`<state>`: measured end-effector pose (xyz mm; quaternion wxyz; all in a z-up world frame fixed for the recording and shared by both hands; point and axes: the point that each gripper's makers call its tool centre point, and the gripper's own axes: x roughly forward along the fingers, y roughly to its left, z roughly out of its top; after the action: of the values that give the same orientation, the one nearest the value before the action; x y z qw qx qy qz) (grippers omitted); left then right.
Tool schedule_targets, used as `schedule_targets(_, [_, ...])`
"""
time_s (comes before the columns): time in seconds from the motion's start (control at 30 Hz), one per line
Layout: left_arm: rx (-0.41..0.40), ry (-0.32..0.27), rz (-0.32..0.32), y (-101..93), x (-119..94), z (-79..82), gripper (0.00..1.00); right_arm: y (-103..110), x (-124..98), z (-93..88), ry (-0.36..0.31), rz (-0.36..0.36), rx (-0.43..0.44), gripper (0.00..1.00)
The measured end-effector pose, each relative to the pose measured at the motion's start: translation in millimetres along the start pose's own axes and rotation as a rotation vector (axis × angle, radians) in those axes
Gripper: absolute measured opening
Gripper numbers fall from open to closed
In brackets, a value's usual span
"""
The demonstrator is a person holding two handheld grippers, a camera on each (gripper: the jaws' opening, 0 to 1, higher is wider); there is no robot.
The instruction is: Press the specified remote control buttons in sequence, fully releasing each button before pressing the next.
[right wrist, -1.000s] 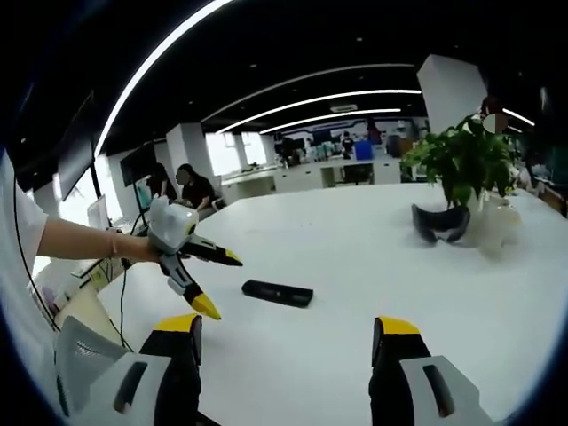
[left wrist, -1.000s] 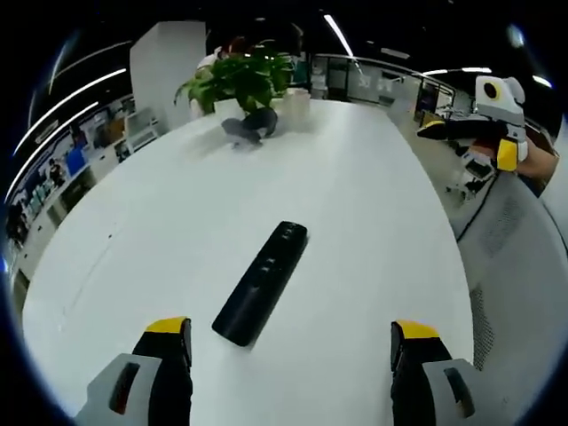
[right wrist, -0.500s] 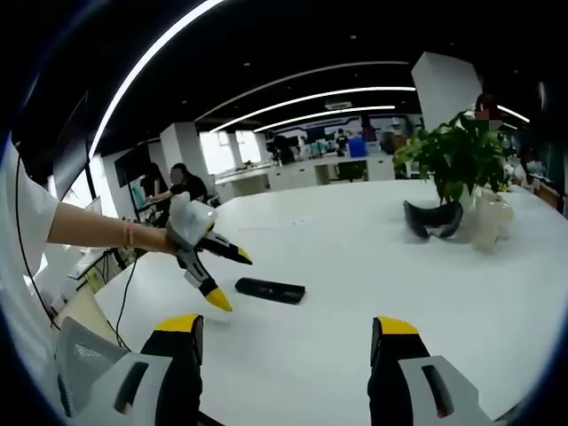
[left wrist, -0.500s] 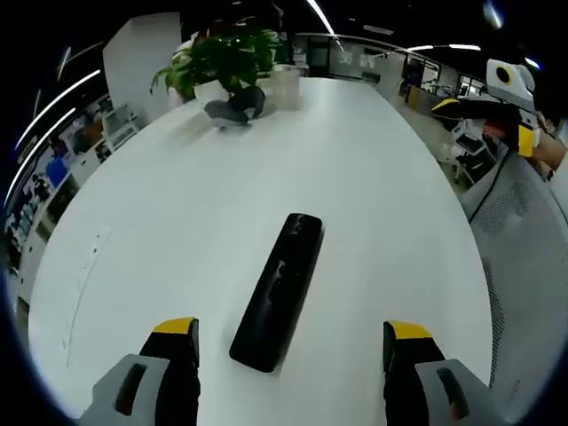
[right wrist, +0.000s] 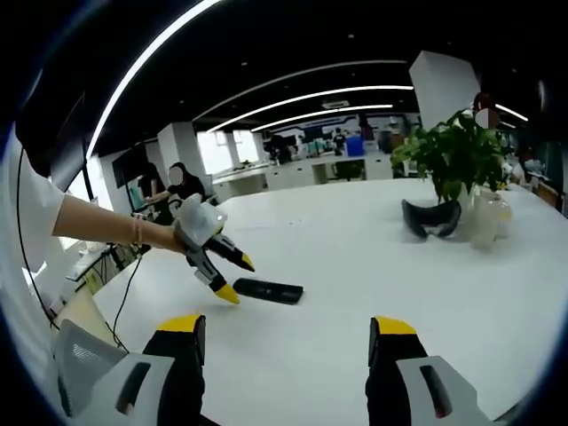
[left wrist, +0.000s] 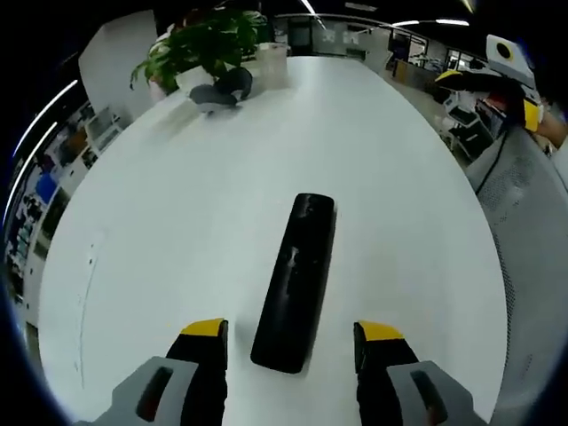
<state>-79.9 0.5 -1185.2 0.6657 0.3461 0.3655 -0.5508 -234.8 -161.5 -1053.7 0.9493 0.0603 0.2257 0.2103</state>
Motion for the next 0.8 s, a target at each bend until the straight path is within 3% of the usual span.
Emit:
schedule_targets(0.3, [-0.011, 0.015, -0.013, 5.8, 4.7, -0.8, 0.50, -3.1, -0.9, -1.4, 0.001, -0.009, 0.001, 0.73])
schedule_targets(0.4, [0.014, 0.015, -0.014, 6.5, 4.8, 0.4, 0.39, -5.6, -1.3, -1.7, 0.002, -0.013, 0.001, 0.73])
schedule_targets(0.6, [0.028, 0.018, -0.041, 3.6, 7.0, 2.9, 0.26, -7.4, -0.7, 0.6, -0.007, -0.013, 0.003, 0.73])
schedule_targets(0.8, [0.021, 0.023, -0.057, 3.6, 8.0, 2.3, 0.25, -6.4, -0.4, 0.2, -0.003, -0.011, -0.002, 0.72])
